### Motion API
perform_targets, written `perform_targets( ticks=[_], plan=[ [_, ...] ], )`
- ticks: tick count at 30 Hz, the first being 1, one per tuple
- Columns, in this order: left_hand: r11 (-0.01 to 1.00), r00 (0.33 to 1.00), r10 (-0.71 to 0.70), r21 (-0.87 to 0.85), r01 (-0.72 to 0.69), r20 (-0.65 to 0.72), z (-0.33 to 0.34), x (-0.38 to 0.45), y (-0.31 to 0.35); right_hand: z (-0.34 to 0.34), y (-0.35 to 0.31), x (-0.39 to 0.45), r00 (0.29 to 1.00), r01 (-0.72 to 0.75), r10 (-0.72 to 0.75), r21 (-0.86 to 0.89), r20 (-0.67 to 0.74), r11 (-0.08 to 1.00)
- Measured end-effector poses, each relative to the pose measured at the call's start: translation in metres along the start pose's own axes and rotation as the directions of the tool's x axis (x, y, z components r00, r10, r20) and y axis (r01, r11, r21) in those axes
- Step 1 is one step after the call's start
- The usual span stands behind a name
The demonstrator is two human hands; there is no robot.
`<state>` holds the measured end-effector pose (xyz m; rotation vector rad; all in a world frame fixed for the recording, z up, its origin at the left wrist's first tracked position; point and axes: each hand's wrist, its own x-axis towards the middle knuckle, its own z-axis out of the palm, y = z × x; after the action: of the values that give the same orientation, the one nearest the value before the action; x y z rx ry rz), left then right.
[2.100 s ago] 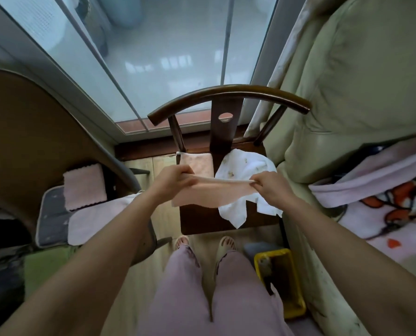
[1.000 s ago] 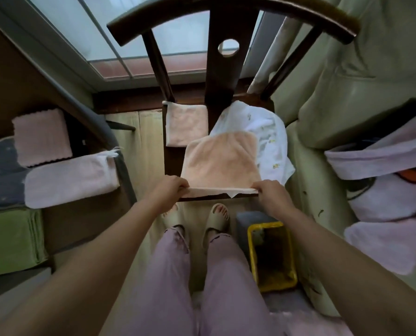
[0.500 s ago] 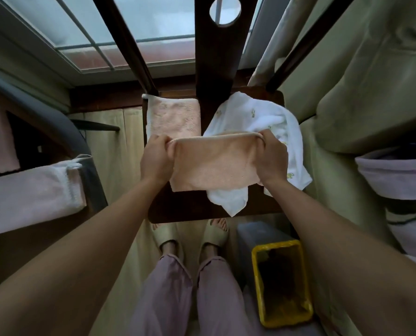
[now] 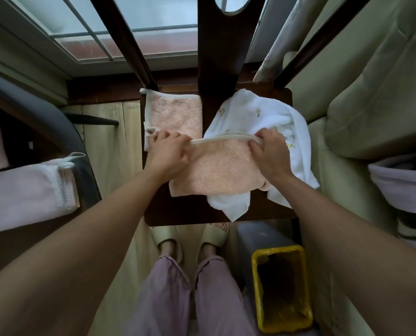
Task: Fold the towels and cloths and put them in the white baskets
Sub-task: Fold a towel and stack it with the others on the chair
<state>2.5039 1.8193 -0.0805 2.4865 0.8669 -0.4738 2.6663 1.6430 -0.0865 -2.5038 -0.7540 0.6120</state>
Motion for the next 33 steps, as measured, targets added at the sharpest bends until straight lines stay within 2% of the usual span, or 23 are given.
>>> perform_targets(
  ticks=[3,5,7,9,11,13,16,19,21,23,26,28,30,32,33],
  plan=[
    [0.994,0.991,0.098,-0.054,-0.093,0.087,-0.009,0.000,0.008,-0.015,-0.011,0.000,0.997,-0.079,0.080,0.308,0.008,0.948],
    [0.981,0.975,0.184,-0.084,-0.174,0.128,-0.014,-0.002,0.012,-0.029,-0.023,-0.005,0.994,-0.101,0.107,0.405,0.007,0.909],
    [0.949,0.958,0.252,-0.229,-0.217,0.137,-0.019,-0.005,0.018,-0.043,-0.034,-0.010,0.991,-0.122,0.129,0.465,0.017,0.877],
    [0.870,0.957,0.270,-0.453,-0.194,0.109,-0.029,-0.010,0.029,-0.057,-0.043,-0.013,0.991,-0.127,0.125,0.509,0.038,0.851],
    [0.790,0.959,0.280,-0.580,-0.199,0.053,-0.044,-0.013,0.046,-0.068,-0.053,-0.015,0.994,-0.102,0.073,0.525,0.076,0.845],
    [0.730,0.960,0.281,-0.651,-0.208,0.007,-0.060,-0.014,0.064,-0.077,-0.063,-0.017,0.992,-0.082,0.014,0.541,0.128,0.837],
    [0.643,0.965,0.261,-0.753,-0.143,0.040,-0.074,-0.015,0.080,-0.090,-0.074,-0.016,0.982,-0.108,-0.005,0.591,0.187,0.799],
    [0.623,0.966,0.253,-0.773,-0.120,0.054,-0.077,-0.016,0.083,-0.099,-0.073,-0.014,0.972,-0.148,0.005,0.596,0.235,0.789],
    [0.576,0.973,0.228,-0.809,-0.115,0.023,-0.079,-0.016,0.083,-0.102,-0.067,-0.015,0.957,-0.193,0.001,0.634,0.290,0.748],
    [0.547,0.985,0.173,-0.830,-0.106,-0.012,-0.081,-0.016,0.082,-0.103,-0.063,-0.017,0.963,-0.195,0.016,0.653,0.269,0.732],
    [0.588,0.983,0.179,-0.796,-0.142,-0.043,-0.079,-0.013,0.082,-0.099,-0.068,-0.020,0.999,-0.032,0.006,0.579,0.046,0.815],
    [0.636,0.975,0.222,-0.758,-0.144,0.001,-0.077,-0.014,0.080,-0.096,-0.071,-0.021,0.993,0.098,-0.061,0.443,-0.097,0.891],
    [0.715,0.954,0.274,-0.690,-0.115,0.125,-0.076,-0.015,0.074,-0.095,-0.069,-0.021,0.969,0.206,-0.180,0.154,-0.169,0.966],
    [0.807,0.907,0.304,-0.585,-0.082,0.293,-0.080,-0.019,0.065,-0.095,-0.062,-0.021,0.954,0.233,-0.253,-0.134,-0.159,0.963],
    [0.840,0.882,0.290,-0.540,-0.050,0.371,-0.082,-0.021,0.061,-0.095,-0.059,-0.022,0.955,0.229,-0.262,-0.215,-0.136,0.949]
  ],
)
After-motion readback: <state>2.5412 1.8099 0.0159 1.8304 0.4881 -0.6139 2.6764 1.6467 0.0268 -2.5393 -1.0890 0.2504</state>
